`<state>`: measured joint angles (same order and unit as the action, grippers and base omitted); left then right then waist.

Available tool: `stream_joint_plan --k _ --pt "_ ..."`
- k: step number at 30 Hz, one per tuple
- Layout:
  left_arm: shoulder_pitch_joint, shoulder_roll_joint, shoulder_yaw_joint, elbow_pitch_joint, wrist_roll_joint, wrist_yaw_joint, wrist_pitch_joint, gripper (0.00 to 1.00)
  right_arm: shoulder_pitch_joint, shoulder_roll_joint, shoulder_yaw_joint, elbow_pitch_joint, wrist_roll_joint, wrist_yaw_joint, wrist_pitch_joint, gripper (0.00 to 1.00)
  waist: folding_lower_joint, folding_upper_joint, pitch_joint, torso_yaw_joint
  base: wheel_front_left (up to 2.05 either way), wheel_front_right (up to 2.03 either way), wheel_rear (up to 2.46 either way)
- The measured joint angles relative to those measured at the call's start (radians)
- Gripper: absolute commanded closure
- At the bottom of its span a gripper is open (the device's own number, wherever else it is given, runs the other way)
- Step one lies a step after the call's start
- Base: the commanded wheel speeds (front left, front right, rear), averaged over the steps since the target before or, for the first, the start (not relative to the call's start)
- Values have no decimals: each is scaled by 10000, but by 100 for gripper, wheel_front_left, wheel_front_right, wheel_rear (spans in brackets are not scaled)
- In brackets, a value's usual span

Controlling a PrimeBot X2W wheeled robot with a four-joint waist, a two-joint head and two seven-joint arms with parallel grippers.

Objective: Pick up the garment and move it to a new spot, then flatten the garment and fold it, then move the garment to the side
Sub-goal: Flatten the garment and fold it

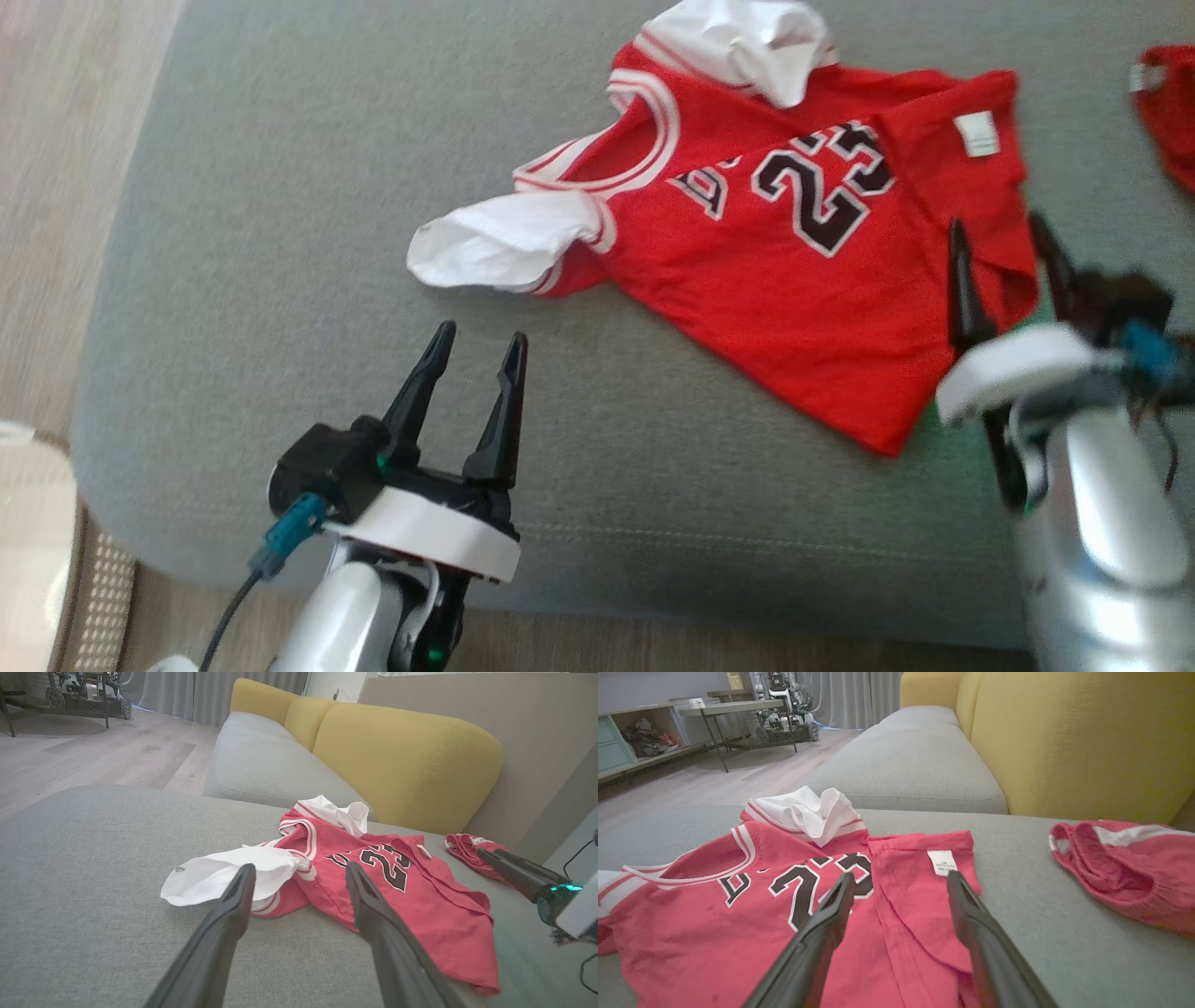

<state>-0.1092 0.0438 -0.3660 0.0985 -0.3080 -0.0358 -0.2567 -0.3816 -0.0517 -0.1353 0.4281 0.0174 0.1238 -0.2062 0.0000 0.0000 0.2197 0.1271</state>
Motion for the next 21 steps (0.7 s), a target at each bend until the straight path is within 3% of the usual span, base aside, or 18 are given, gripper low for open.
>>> stream_joint_plan --k 11,21 --pt "-468 -10 -431 -35 -307 10 2 0 -2694 -523 -1156 2495 -1394 2 485 0 0 0 942 1075 0 0 0" --pt "-607 -8 -506 -109 -416 94 0 0 -3707 -805 -1645 4057 -2173 2 384 0 0 0 1414 1638 0 0 0"
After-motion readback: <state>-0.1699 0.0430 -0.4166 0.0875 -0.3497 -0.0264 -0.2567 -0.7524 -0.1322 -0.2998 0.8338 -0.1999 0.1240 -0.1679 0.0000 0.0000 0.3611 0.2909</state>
